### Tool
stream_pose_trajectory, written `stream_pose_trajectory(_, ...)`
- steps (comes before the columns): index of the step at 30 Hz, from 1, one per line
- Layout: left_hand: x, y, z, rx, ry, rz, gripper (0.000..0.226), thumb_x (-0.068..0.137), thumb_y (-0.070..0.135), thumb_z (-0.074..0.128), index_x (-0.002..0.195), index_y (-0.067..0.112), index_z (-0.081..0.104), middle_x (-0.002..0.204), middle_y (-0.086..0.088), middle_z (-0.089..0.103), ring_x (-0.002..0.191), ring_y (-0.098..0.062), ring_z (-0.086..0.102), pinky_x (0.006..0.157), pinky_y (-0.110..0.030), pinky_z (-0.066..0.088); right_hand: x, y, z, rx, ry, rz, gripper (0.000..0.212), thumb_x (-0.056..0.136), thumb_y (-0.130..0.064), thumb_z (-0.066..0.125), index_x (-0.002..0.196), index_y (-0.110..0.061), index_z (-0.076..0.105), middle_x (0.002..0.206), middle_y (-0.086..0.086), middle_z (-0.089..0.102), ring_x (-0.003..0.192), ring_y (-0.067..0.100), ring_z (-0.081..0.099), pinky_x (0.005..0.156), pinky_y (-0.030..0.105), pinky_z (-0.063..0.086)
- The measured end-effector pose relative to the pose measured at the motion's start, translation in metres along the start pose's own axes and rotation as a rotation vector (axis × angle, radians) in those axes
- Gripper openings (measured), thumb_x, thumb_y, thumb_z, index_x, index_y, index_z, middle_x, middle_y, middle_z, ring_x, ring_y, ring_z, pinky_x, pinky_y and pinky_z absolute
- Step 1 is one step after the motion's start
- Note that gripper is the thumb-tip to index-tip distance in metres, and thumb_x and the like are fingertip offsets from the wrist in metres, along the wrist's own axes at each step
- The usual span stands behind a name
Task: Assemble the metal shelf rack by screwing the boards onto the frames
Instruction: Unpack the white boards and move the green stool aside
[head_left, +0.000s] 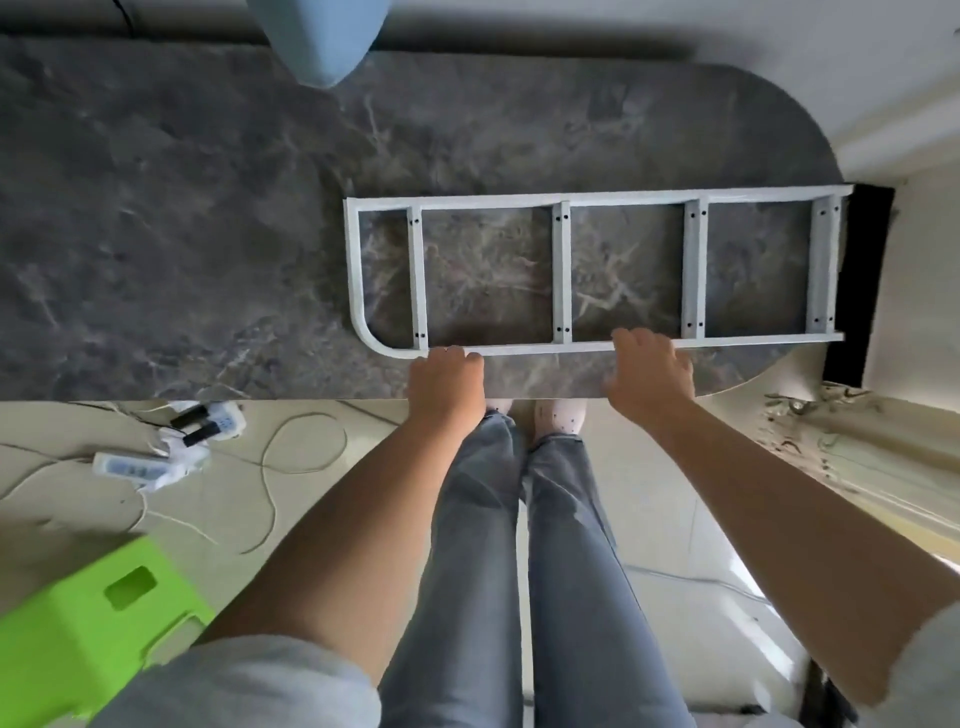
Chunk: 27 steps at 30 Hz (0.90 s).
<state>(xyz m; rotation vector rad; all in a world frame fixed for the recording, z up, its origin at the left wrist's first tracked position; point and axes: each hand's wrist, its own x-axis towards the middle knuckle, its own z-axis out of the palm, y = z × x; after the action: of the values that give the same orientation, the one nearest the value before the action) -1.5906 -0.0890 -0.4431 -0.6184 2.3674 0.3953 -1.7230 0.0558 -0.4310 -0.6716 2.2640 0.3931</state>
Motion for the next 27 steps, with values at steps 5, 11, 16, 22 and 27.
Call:
stream_pose_trajectory(5, 0.013, -0.004, 0.024, -0.088, 0.041, -0.032, 0.023, 0.090, 0.007, 0.040, 0.104, 0.006, 0.057, 0.107, -0.008, 0.059, 0.104, -0.027, 0.053, 0.081, -0.035, 0.042, 0.031, 0.006, 0.026, -0.208, 0.008, -0.109, 0.043, 0.091, -0.017, 0.049, 0.132, -0.014, 0.039, 0.132, 0.009, 0.044, 0.124, 0.027, 0.040, 0.110, 0.046, 0.024)
stream_pose_trajectory(11, 0.022, -0.013, 0.045, -0.129, 0.221, 0.032, 0.017, 0.053, -0.008, 0.072, 0.064, 0.001, 0.062, 0.061, -0.012, 0.062, 0.056, -0.030, 0.060, 0.050, -0.027, 0.049, 0.058, 0.008, 0.019, -0.258, 0.019, -0.252, 0.025, 0.092, -0.015, 0.049, 0.116, -0.009, 0.050, 0.114, 0.010, 0.052, 0.108, 0.028, 0.050, 0.088, 0.038, 0.043)
stream_pose_trajectory(16, 0.023, -0.013, 0.046, -0.116, 0.215, 0.066, 0.027, 0.050, -0.007, 0.074, 0.075, -0.002, 0.066, 0.069, -0.014, 0.065, 0.061, -0.031, 0.063, 0.052, -0.030, 0.051, 0.059, 0.014, 0.013, -0.238, 0.035, -0.330, 0.024, 0.094, -0.014, 0.045, 0.117, -0.006, 0.049, 0.112, 0.012, 0.053, 0.103, 0.027, 0.051, 0.077, 0.035, 0.046)
stream_pose_trajectory(22, 0.052, -0.005, 0.038, -0.011, 0.069, 0.150, 0.039, 0.028, 0.014, 0.092, 0.053, 0.015, 0.062, 0.050, 0.000, 0.054, 0.044, -0.020, 0.055, 0.041, -0.017, 0.036, 0.059, 0.018, -0.004, -0.054, 0.063, -0.340, 0.024, 0.096, -0.016, 0.041, 0.114, -0.003, 0.049, 0.109, 0.013, 0.053, 0.099, 0.028, 0.051, 0.081, 0.040, 0.050)
stream_pose_trajectory(27, 0.055, -0.004, 0.031, 0.065, 0.044, 0.229, 0.036, 0.032, 0.002, 0.089, 0.051, 0.006, 0.059, 0.053, -0.006, 0.054, 0.047, -0.024, 0.055, 0.034, -0.019, 0.036, 0.057, 0.022, -0.014, -0.054, -0.006, -0.408, 0.028, 0.096, -0.017, 0.041, 0.121, -0.005, 0.048, 0.112, 0.013, 0.053, 0.098, 0.027, 0.053, 0.079, 0.037, 0.047)
